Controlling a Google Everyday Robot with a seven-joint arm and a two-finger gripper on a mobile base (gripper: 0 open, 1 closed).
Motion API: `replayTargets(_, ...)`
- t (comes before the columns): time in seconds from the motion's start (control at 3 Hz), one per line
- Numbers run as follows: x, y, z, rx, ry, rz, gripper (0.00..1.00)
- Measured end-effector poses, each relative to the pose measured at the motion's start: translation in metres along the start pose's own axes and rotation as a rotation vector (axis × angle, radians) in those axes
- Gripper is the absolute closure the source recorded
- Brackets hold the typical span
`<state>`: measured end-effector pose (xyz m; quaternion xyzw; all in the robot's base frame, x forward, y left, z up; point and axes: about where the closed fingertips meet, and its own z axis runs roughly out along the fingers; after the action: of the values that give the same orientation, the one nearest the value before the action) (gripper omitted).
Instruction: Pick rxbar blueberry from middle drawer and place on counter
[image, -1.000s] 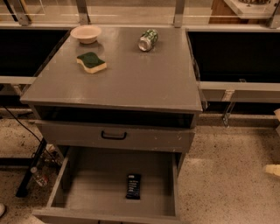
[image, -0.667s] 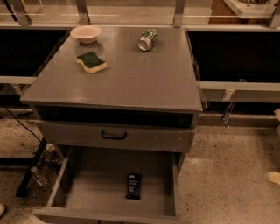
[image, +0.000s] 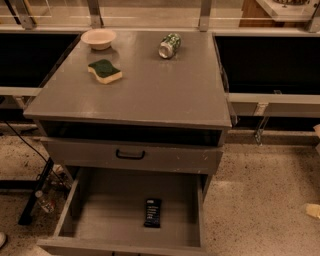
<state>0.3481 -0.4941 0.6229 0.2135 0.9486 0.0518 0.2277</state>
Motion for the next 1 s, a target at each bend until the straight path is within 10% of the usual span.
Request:
replayTargets(0.33,0.002,0.003,0.005,-0.016,0.013,-0.003,0.0)
replayTargets(1.0,0.047,0.064,0.018,-0.212,0.14,-0.183,0.0)
